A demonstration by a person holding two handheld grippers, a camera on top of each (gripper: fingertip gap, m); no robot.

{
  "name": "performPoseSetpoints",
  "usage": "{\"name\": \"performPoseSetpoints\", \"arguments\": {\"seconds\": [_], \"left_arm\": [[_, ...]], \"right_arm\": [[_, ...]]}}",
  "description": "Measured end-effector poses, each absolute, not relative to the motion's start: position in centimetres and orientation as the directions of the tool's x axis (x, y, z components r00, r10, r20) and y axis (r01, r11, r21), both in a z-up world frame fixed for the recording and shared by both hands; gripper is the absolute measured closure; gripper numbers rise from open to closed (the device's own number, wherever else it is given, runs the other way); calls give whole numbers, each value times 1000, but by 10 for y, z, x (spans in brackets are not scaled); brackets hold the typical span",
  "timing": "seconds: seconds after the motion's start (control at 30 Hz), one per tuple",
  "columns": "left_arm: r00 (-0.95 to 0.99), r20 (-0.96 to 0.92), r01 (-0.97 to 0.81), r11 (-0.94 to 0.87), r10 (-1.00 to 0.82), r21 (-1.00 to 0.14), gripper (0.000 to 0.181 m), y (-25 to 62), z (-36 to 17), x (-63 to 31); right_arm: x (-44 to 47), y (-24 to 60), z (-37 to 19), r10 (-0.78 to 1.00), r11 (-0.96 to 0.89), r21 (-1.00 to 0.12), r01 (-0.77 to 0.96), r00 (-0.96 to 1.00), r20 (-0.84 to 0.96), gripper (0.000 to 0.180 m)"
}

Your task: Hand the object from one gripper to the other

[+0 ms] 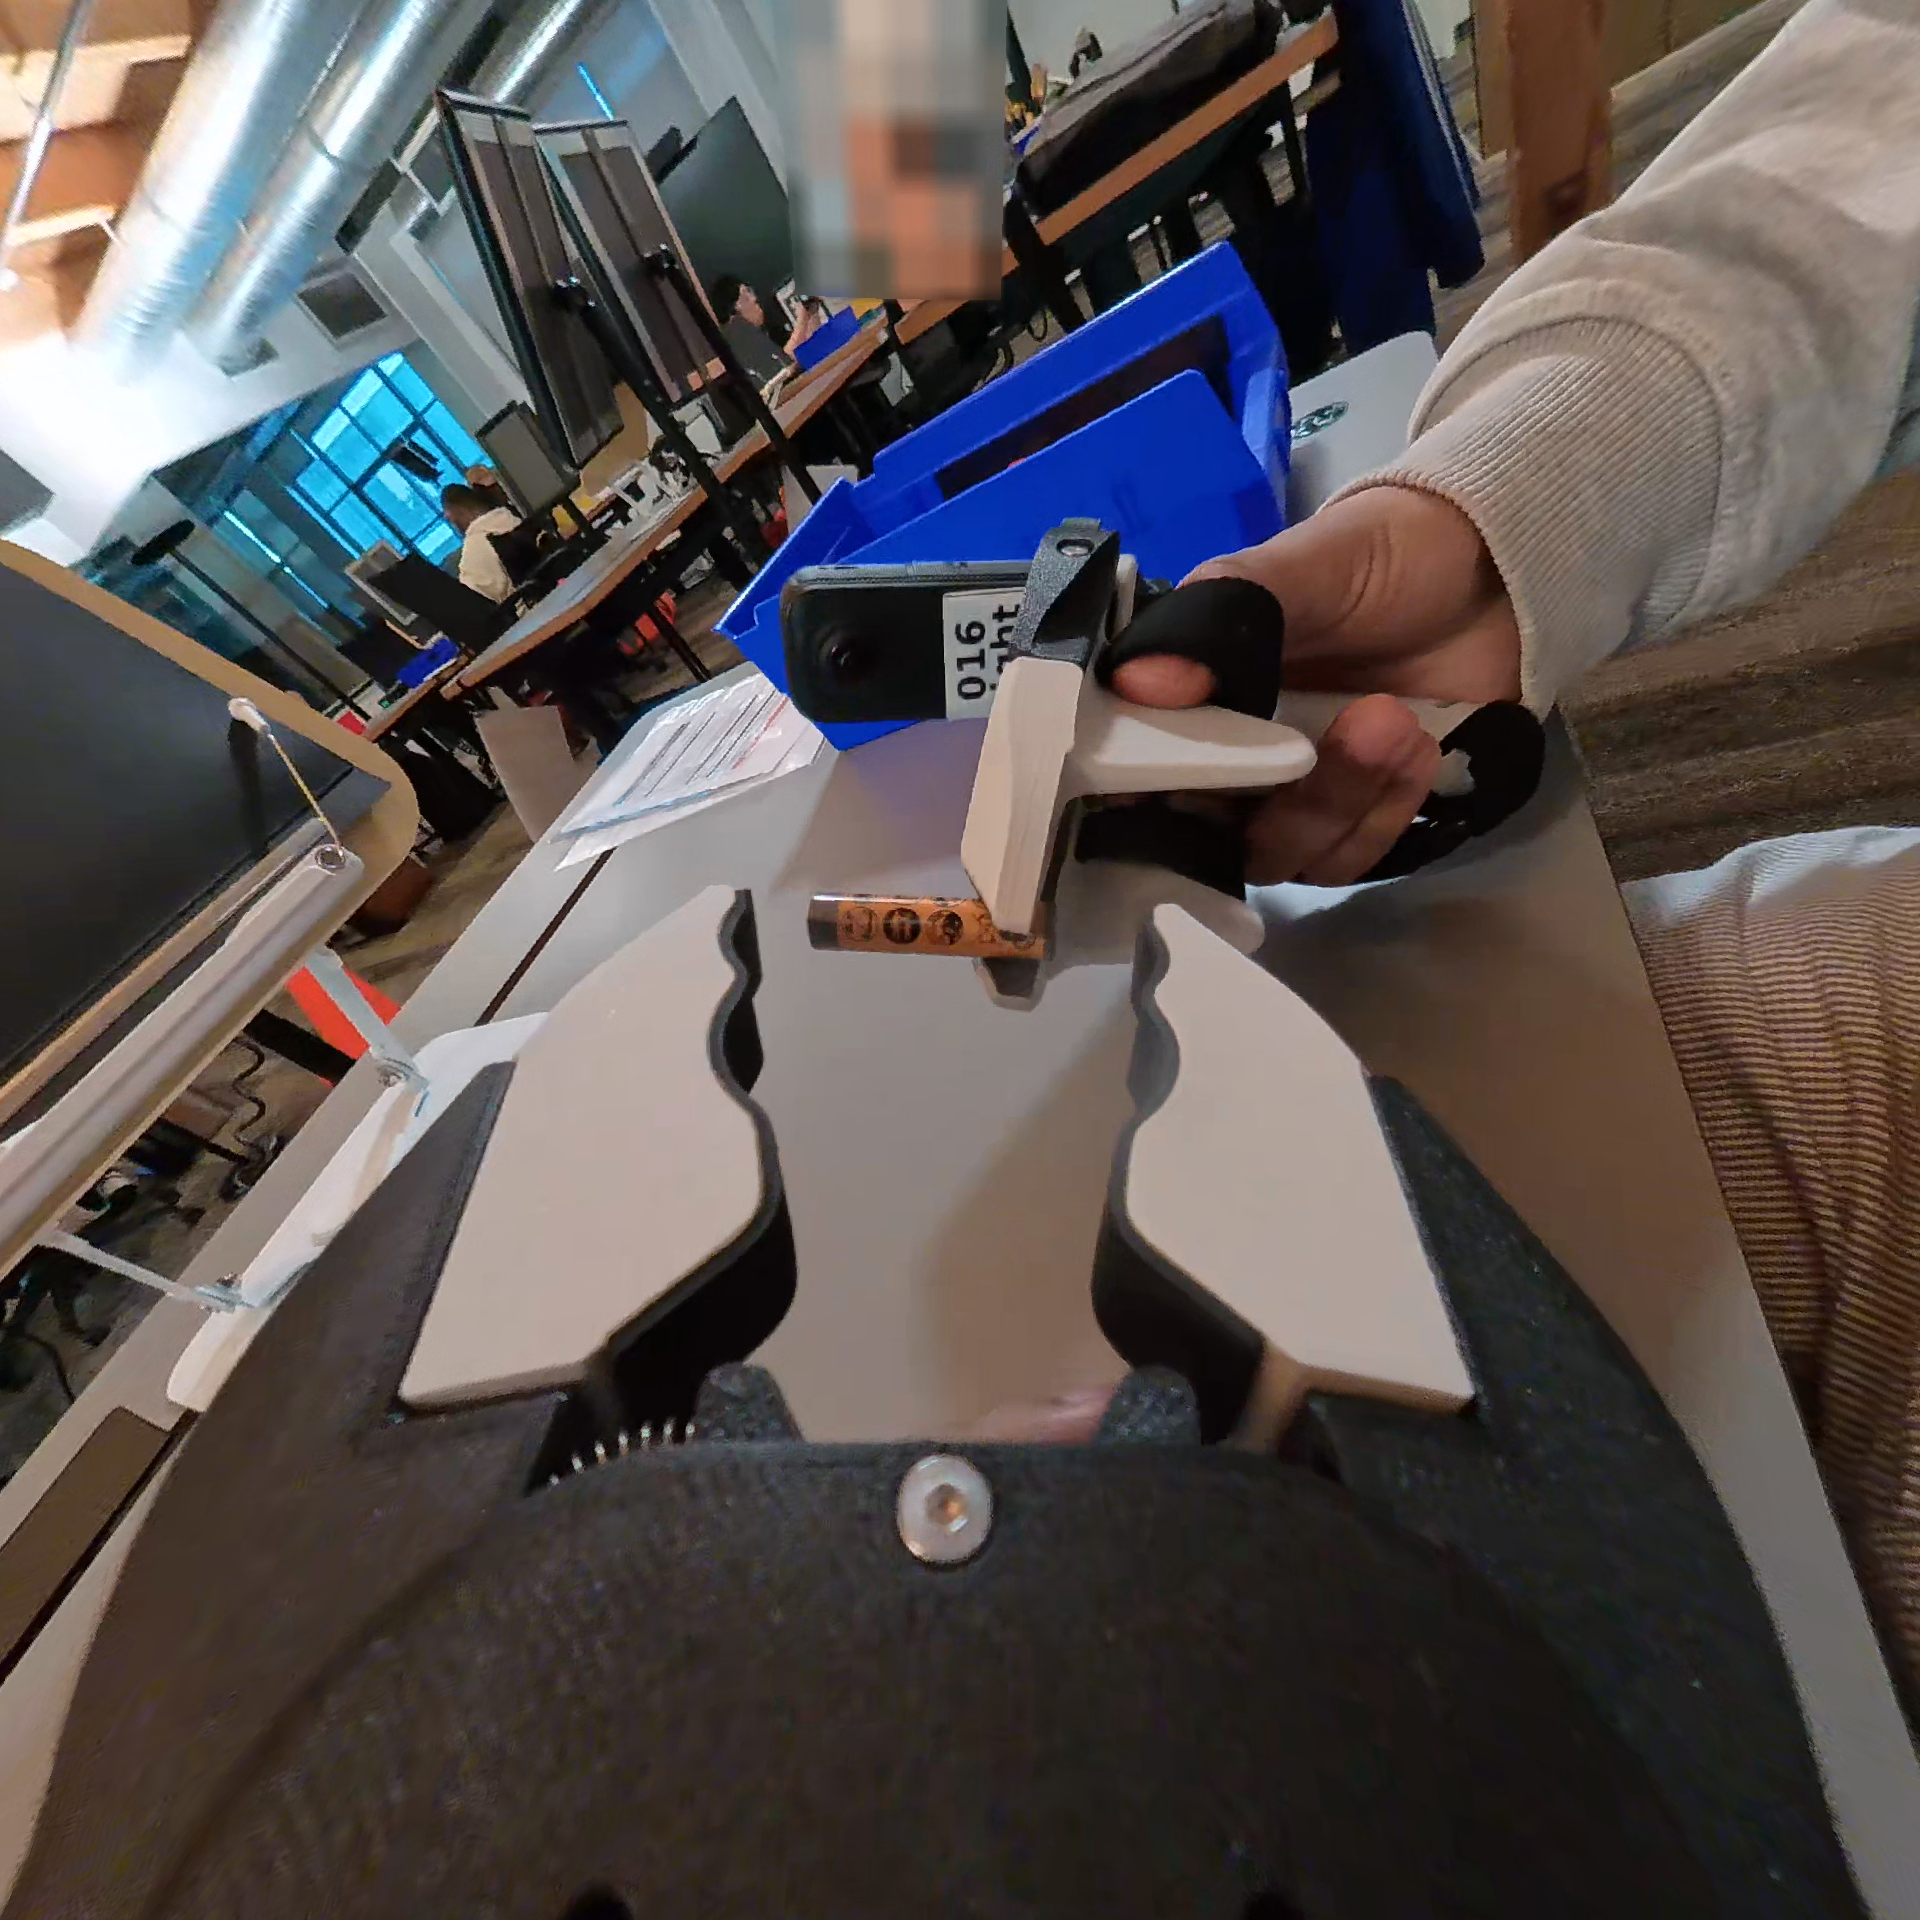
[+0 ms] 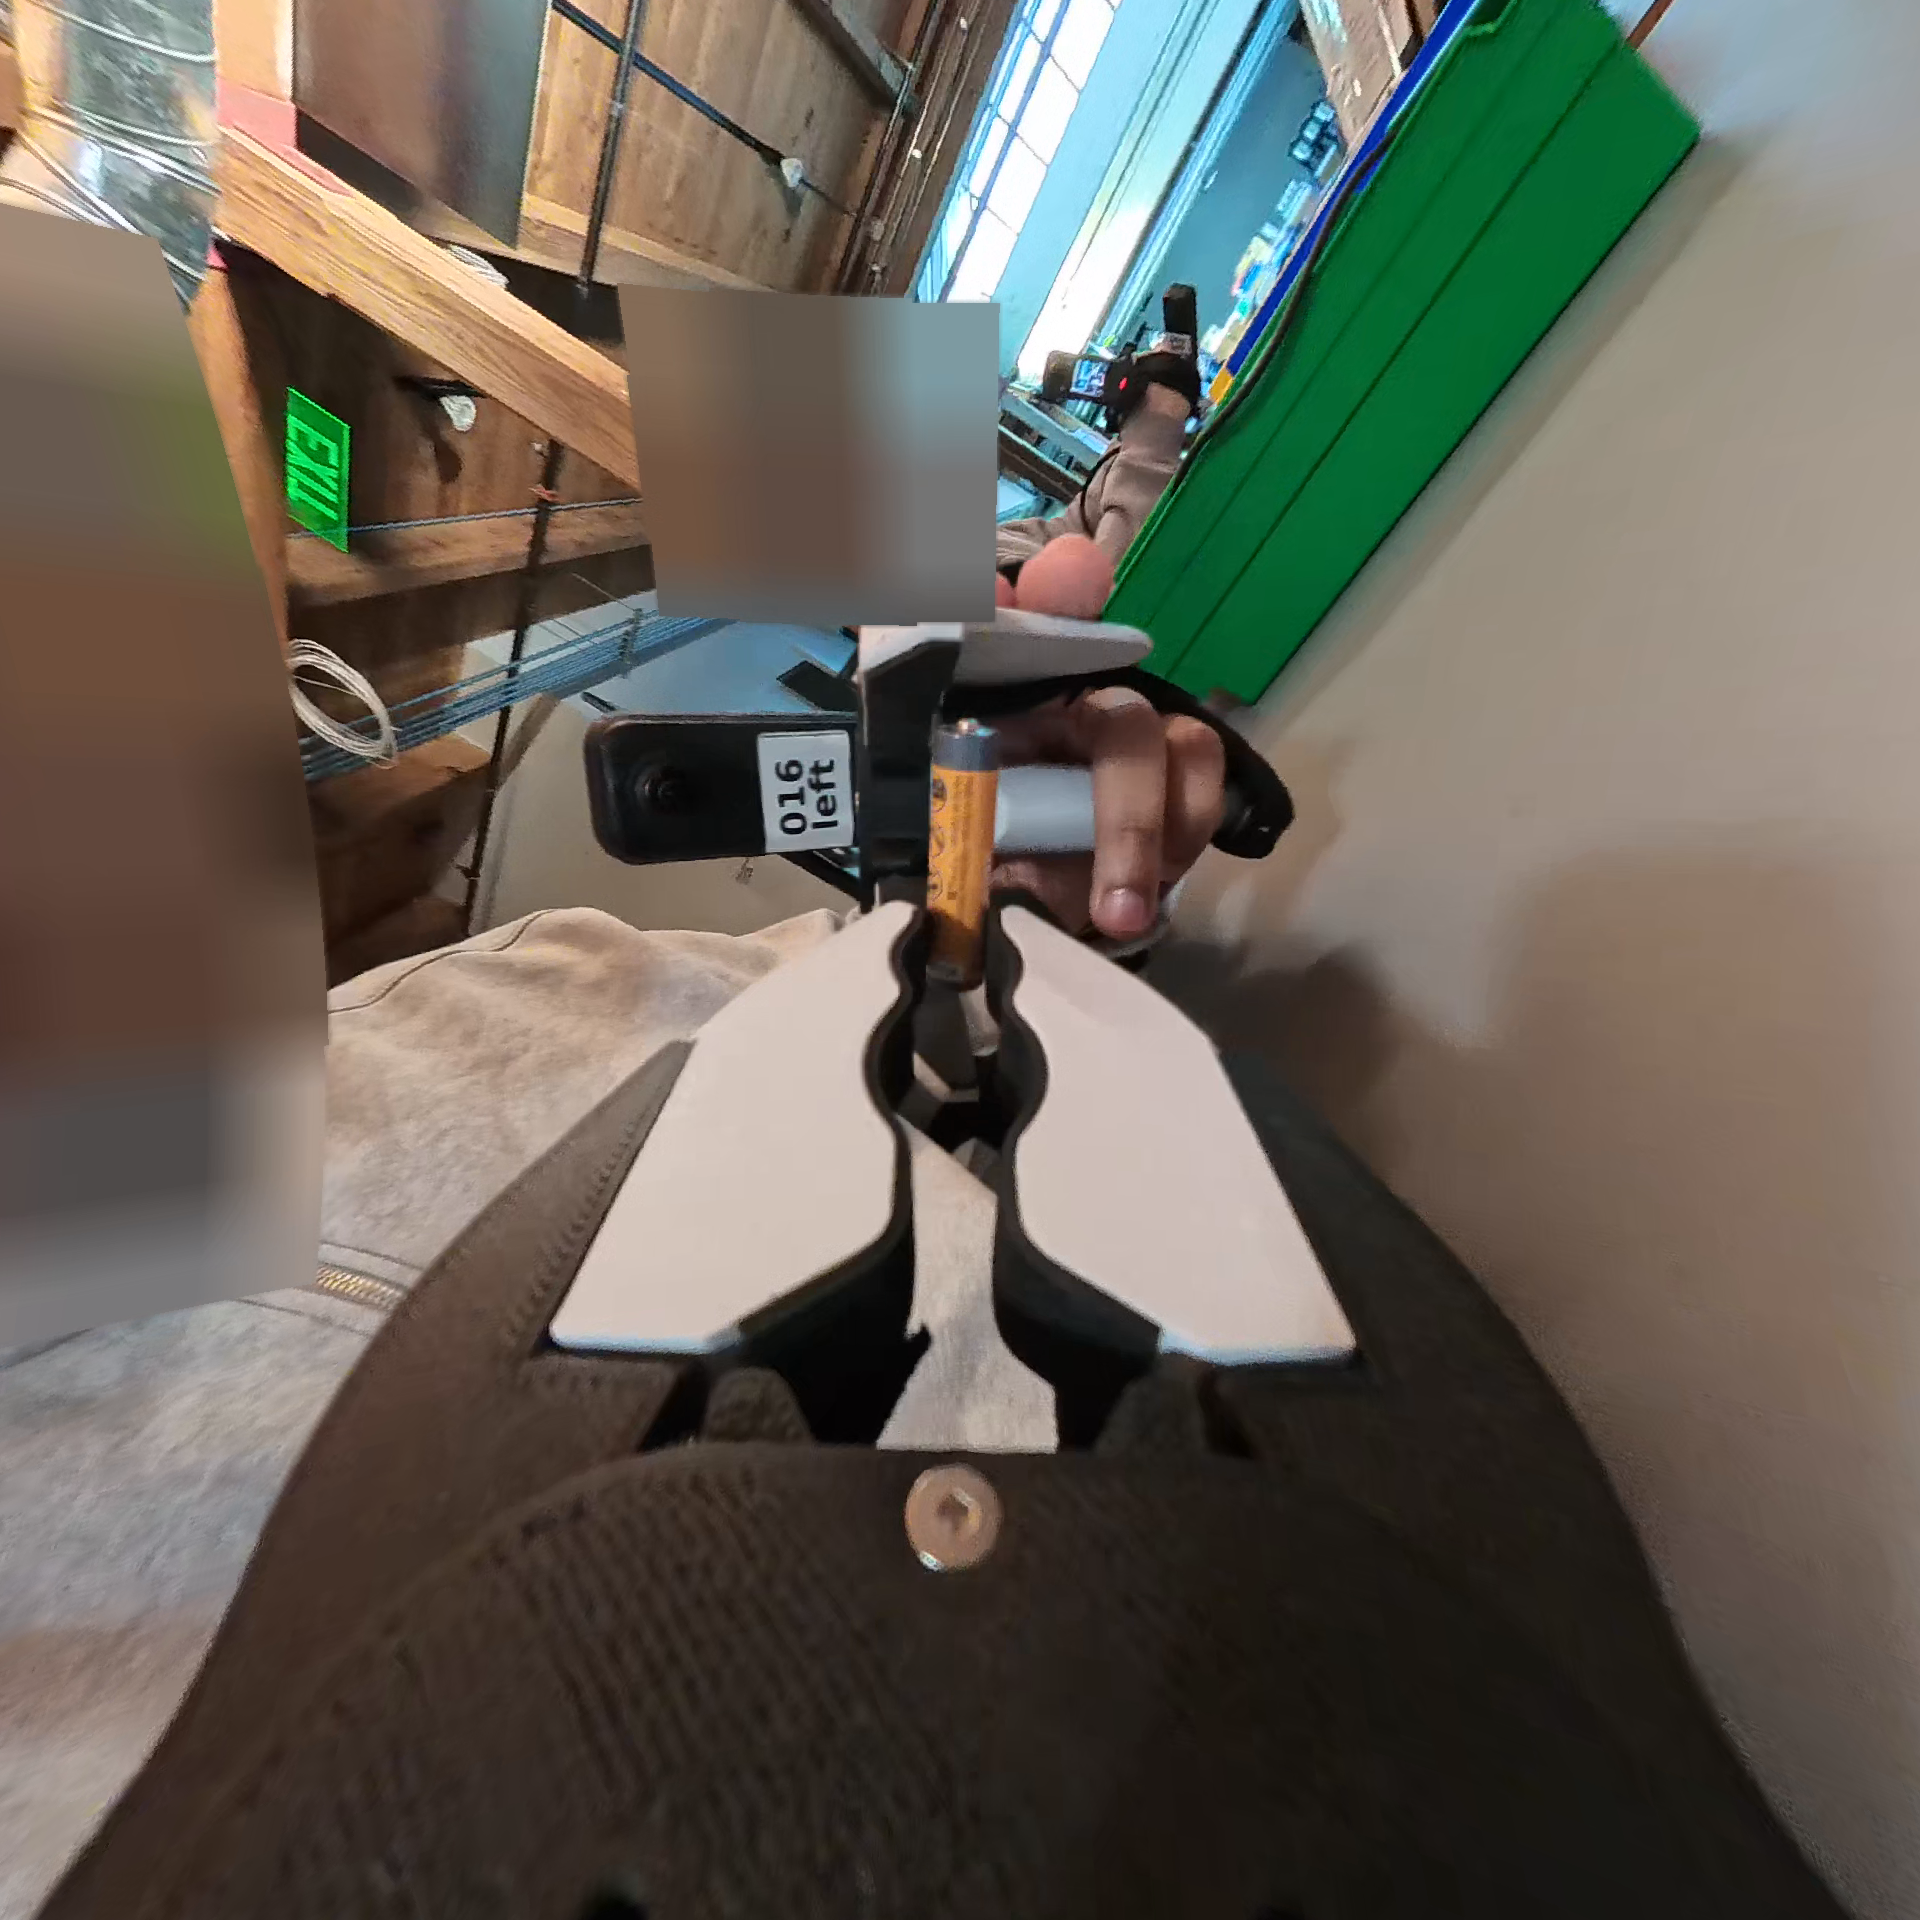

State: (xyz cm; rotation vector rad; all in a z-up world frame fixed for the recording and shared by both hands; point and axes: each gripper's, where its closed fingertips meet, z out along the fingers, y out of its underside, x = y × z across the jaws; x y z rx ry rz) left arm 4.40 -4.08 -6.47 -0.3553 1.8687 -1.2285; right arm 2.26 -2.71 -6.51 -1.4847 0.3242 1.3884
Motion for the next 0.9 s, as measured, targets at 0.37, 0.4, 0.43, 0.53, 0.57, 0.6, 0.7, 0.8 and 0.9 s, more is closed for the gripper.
{"name": "performPoseSetpoints", "arguments": {"seconds": [0.37,0.4,0.43,0.53,0.57,0.6,0.7,0.8,0.9], "left_arm": [[-632,-451,177,450,-630,-876,132,-40,-66,42],[-637,-441,169,444,-632,-880,132,-40,-67,42],[-642,-428,161,435,-636,-886,132,-40,-67,42],[-646,-382,130,397,-661,-908,132,-37,-67,45],[-650,-355,116,375,-671,-920,132,-36,-67,45],[-657,-320,96,345,-682,-934,133,-35,-66,46],[-693,-167,17,216,-702,-976,133,-34,-64,47],[-732,53,-104,34,-679,-994,133,-35,-61,48],[-733,296,-236,-178,-612,-955,134,-35,-56,50]], "right_arm": [[16,-27,-65,445,-455,-484,-748,280,-851,169],[16,-27,-65,446,-451,-492,-745,289,-847,168],[17,-27,-65,448,-445,-502,-742,301,-842,166],[25,-27,-61,455,-402,-533,-745,343,-822,146],[29,-28,-58,457,-379,-543,-750,358,-814,141],[34,-29,-57,458,-354,-557,-752,380,-804,136],[47,-31,-58,438,-277,-656,-703,515,-737,136],[54,-32,-60,402,-177,-831,-527,732,-550,133],[55,-33,-59,359,-73,-975,-212,906,-224,133]]}}
